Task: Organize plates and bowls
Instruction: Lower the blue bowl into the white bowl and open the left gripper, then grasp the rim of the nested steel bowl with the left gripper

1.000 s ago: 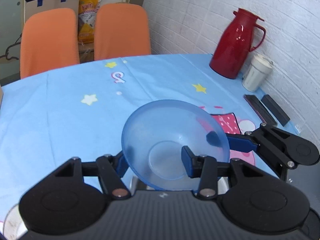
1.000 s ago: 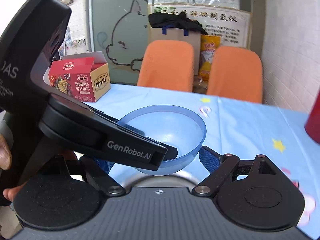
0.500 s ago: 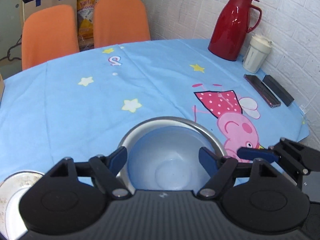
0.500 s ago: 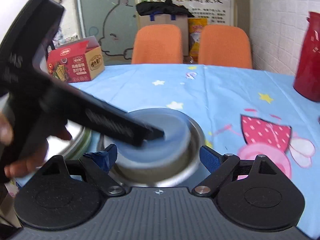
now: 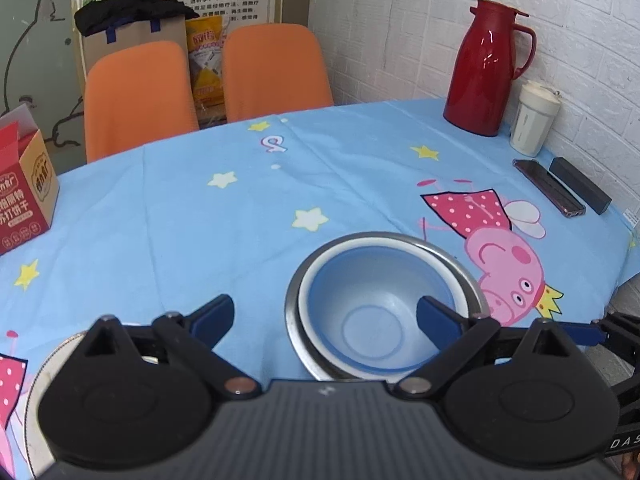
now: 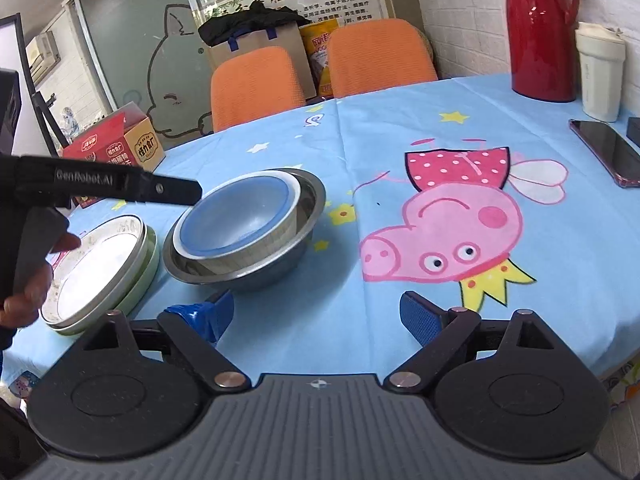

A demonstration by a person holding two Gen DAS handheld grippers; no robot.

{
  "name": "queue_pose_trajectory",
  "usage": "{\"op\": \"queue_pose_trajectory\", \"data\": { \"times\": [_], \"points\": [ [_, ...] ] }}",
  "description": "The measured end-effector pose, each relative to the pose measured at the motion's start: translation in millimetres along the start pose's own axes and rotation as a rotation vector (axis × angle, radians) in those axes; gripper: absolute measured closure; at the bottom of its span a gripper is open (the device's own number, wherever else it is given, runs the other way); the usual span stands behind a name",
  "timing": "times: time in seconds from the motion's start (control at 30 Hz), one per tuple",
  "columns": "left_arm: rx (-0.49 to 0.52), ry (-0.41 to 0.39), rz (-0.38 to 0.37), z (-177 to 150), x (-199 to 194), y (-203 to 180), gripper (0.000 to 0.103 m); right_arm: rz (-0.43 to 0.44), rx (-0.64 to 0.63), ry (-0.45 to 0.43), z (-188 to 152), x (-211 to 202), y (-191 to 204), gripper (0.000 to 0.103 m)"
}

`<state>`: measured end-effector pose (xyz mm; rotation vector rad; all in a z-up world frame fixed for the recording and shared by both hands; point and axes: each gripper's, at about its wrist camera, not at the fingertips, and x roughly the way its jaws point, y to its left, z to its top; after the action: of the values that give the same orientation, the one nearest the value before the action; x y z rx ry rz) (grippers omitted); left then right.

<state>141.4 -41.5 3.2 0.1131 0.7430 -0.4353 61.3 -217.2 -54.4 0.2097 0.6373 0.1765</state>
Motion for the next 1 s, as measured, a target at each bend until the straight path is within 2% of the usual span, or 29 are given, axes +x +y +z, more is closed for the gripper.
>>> {"op": "queue_pose_trajectory", "data": {
  "times": [0.3, 0.43, 0.63, 0.83, 1.0],
  "points": [
    [-0.003, 0.040, 0.022, 8.6, 16.5, 12.9, 0.005, 0.013, -0.022, -0.032, 35.4, 30.3, 8.3, 0.025],
    [0.002, 0.061, 0.031, 16.3, 28.8, 17.7, 0.004, 0.023, -0.035, -0.005, 47.9, 53.9, 9.9, 0.025],
    [-0.002, 0.089, 0.008, 22.2, 46.5, 22.5, 0.003, 0.034, -0.020, 0.034, 49.4, 74.0, 11.2, 0.025],
    [0.000, 0.153, -0.011, 21.5, 73.8, 21.3, 0.004, 0.004, -0.016, 0.070, 45.6, 87.4, 11.7, 0.025],
    [0.000, 0.183, -0.002, 18.6, 86.2, 21.3, 0.004, -0.036, -0.087, 0.060, 40.6, 88.5, 22.5, 0.024]
  ]
}}
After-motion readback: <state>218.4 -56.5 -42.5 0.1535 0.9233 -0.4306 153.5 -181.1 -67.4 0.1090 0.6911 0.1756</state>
